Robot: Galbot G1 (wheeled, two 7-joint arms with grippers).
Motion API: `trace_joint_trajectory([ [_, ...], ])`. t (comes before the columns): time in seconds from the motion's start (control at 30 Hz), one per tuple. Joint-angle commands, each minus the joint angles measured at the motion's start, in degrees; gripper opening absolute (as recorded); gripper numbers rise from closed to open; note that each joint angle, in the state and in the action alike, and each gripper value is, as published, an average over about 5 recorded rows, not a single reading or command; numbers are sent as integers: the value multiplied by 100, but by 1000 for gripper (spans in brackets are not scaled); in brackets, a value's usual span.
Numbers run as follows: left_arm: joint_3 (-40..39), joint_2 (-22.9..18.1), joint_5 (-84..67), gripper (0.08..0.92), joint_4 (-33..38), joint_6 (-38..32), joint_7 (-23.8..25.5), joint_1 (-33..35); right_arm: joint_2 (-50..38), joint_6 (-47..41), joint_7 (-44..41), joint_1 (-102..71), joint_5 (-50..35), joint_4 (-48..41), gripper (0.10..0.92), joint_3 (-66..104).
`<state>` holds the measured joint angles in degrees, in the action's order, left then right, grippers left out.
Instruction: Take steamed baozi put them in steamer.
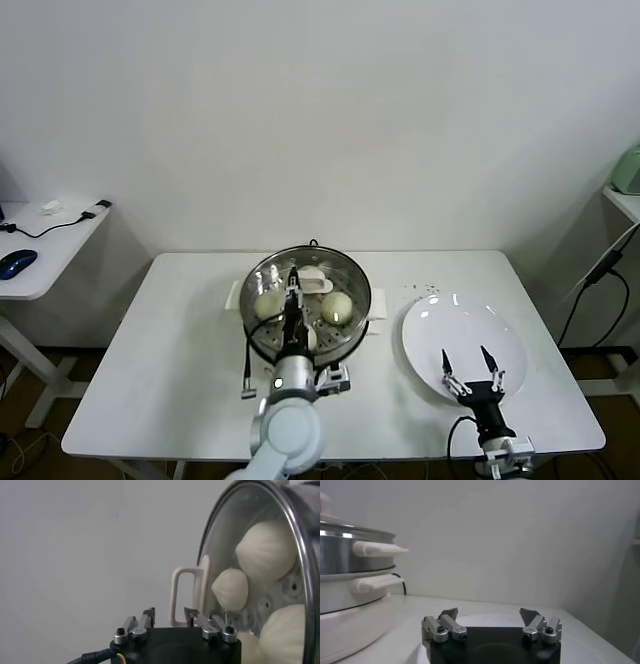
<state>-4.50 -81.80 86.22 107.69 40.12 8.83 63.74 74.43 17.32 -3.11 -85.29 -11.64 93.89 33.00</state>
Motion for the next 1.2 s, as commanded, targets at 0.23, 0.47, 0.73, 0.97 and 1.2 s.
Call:
trace_joint_trajectory([
  [0.23, 75, 331, -1397, 646, 1297, -588, -394, 457, -1, -27, 119, 12, -122, 40, 823, -124],
  [0.47, 1441, 579, -4785, 807, 1953, -2204, -1480, 1039, -38, 85, 174, -32, -500, 101, 823, -136],
  [0.73, 4558, 863, -9869, 823, 1715, -3466, -1278, 2091, -53, 149, 108, 11, -624, 44, 823, -162],
  [0.97, 5343, 1163, -11312, 823, 793, -3995, -967, 2460, -53, 212, 174, 116, -631, -122, 823, -154],
  [1.2, 4730, 1064, -10904, 823, -116, -4642, -757, 2596, -28, 170, 173, 141, -615, -178, 823, -206],
])
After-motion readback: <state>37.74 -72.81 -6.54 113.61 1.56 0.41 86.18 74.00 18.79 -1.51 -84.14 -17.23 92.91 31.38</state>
